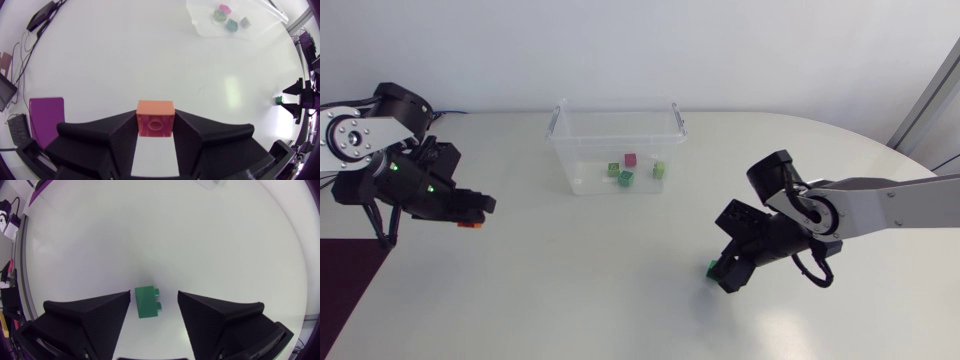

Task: Place the duplo bricks in the container

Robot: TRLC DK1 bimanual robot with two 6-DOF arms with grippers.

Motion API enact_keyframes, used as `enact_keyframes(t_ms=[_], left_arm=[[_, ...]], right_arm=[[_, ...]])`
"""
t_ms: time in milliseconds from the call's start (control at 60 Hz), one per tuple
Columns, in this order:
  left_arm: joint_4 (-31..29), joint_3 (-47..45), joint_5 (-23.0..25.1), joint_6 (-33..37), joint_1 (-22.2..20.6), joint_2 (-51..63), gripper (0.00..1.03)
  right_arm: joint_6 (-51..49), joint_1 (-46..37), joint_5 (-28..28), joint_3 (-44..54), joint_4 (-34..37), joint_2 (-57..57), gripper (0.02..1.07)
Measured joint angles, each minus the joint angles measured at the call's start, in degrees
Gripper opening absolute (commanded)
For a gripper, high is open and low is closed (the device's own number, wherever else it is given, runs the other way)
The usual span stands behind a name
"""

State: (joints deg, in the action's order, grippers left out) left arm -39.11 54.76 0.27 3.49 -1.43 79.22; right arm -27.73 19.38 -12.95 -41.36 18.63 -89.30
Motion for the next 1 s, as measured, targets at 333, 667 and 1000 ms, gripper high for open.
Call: enact_keyframes(t_ms=[333,667,1000], left_arm=[[11.3,4.3,1.0,-1.7,-7.9,-2.1,0.16],[21.1,12.1,2.3,-4.7,-12.6,3.5,0.16],[26.4,21.7,2.5,-5.0,-14.8,17.1,0.17]], right_arm=[[0.9,4.5,5.7,0.2,-0.5,-4.0,0.24],[3.3,5.7,8.2,-0.2,7.3,4.0,0.24],[8.7,10.6,8.3,-11.7,12.3,7.1,0.24]])
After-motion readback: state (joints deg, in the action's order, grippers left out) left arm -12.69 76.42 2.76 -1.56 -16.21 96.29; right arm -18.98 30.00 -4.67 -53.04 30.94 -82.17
